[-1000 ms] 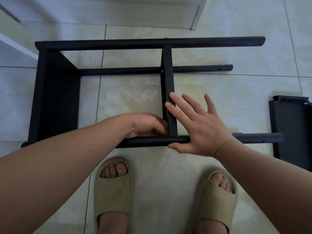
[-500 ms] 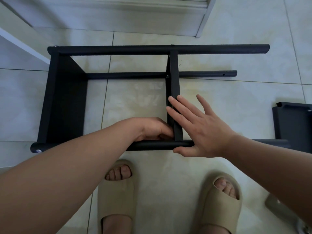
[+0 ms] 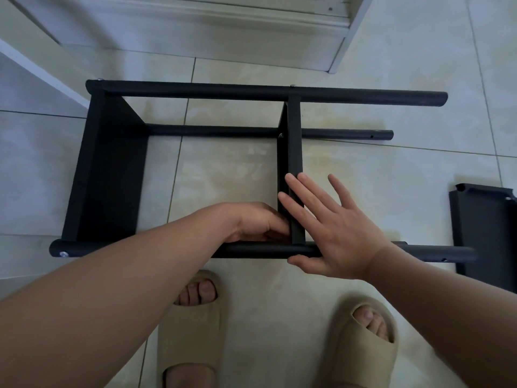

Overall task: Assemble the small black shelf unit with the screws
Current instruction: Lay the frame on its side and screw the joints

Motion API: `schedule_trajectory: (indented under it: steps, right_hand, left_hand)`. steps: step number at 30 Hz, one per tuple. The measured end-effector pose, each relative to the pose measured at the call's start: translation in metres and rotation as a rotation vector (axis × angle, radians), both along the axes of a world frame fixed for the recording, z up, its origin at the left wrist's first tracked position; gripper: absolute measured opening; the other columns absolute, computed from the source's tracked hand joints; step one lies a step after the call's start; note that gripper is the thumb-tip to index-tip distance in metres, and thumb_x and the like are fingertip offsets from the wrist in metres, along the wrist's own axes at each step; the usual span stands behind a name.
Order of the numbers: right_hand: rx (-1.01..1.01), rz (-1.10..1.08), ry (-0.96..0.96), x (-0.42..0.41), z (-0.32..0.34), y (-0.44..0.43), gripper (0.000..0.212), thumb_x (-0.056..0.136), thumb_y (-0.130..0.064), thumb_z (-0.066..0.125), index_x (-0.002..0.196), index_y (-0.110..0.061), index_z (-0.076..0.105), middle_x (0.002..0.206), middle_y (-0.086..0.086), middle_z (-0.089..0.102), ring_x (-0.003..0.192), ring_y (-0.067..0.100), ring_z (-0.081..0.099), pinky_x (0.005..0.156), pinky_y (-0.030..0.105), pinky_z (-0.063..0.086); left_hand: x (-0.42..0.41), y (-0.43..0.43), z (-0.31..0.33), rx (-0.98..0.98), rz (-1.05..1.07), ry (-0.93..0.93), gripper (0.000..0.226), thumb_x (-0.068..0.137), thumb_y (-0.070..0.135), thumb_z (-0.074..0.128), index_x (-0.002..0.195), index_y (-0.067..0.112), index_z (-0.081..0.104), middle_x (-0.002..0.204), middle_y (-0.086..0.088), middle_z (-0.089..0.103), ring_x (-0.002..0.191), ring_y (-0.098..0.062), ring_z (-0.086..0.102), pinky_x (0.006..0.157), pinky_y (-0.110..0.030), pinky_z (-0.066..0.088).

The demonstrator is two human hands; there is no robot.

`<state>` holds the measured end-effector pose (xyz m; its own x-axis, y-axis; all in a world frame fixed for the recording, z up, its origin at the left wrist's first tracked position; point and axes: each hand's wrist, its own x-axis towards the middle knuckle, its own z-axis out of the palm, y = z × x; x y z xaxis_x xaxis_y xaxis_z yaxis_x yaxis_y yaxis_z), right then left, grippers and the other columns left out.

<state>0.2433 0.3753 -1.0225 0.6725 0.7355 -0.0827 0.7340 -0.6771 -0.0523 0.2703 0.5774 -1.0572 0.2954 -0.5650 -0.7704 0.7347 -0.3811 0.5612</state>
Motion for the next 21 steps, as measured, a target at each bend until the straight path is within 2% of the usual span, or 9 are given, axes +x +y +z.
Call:
schedule_trajectory:
  steps: [4, 8, 9, 13, 17, 21]
  right_hand:
    - [0.007, 0.004, 0.015, -0.0002, 0.0, -0.0003, 0.093, 0.091, -0.073, 0.038, 0.158, -0.008, 0.033, 0.167, 0.017, 0.015, 0.155, 0.033, 0.015, 0.118, 0.065, 0.022]
    - [-0.008, 0.008, 0.027, 0.0002, 0.0008, -0.0013, 0.093, 0.093, -0.075, 0.034, 0.158, -0.009, 0.03, 0.168, 0.017, 0.013, 0.156, 0.033, 0.013, 0.119, 0.065, 0.021]
    - [-0.013, 0.008, 0.027, 0.0001, 0.001, -0.0014, 0.093, 0.093, -0.075, 0.033, 0.159, -0.009, 0.03, 0.168, 0.017, 0.013, 0.156, 0.033, 0.012, 0.119, 0.065, 0.021]
    - [-0.026, 0.005, 0.028, -0.0001, 0.0015, -0.0013, 0.093, 0.093, -0.076, 0.032, 0.159, -0.01, 0.031, 0.168, 0.017, 0.013, 0.156, 0.033, 0.013, 0.119, 0.065, 0.021]
    - [-0.019, 0.003, 0.02, -0.0001, 0.0005, -0.0018, 0.092, 0.092, -0.076, 0.034, 0.158, -0.011, 0.032, 0.168, 0.017, 0.014, 0.156, 0.032, 0.014, 0.118, 0.065, 0.021]
    - [-0.008, 0.002, 0.007, -0.0004, -0.0013, -0.002, 0.092, 0.092, -0.076, 0.035, 0.158, -0.011, 0.033, 0.167, 0.016, 0.015, 0.156, 0.032, 0.015, 0.118, 0.065, 0.022]
  left_hand:
    - [0.0006, 0.0009, -0.0017, -0.019, 0.006, -0.006, 0.013, 0.073, 0.012, 0.062, 0.071, 0.016, 0.075, 0.07, -0.005, 0.069, 0.063, -0.015, 0.067, 0.058, -0.021, 0.051]
    - [0.0, 0.0029, -0.0062, -0.059, 0.046, 0.043, 0.021, 0.077, 0.003, 0.058, 0.096, 0.001, 0.066, 0.086, -0.015, 0.065, 0.074, -0.02, 0.067, 0.072, -0.029, 0.052]
    - [-0.0002, 0.003, -0.0066, -0.065, 0.049, 0.056, 0.02, 0.078, 0.002, 0.057, 0.096, 0.0, 0.065, 0.087, -0.016, 0.065, 0.075, -0.021, 0.066, 0.075, -0.031, 0.051]
    - [-0.0008, 0.0002, -0.0057, -0.045, 0.035, 0.055, 0.016, 0.073, 0.014, 0.063, 0.084, 0.009, 0.073, 0.082, -0.01, 0.07, 0.079, -0.023, 0.067, 0.08, -0.033, 0.051]
    - [-0.0009, -0.0013, -0.0025, -0.017, 0.012, -0.014, 0.013, 0.068, 0.016, 0.064, 0.073, 0.016, 0.075, 0.076, -0.007, 0.071, 0.07, -0.017, 0.069, 0.065, -0.026, 0.053]
    - [-0.0012, 0.0002, -0.0032, -0.033, 0.05, 0.033, 0.029, 0.072, 0.007, 0.06, 0.1, 0.001, 0.066, 0.095, -0.02, 0.063, 0.09, -0.031, 0.061, 0.087, -0.041, 0.047]
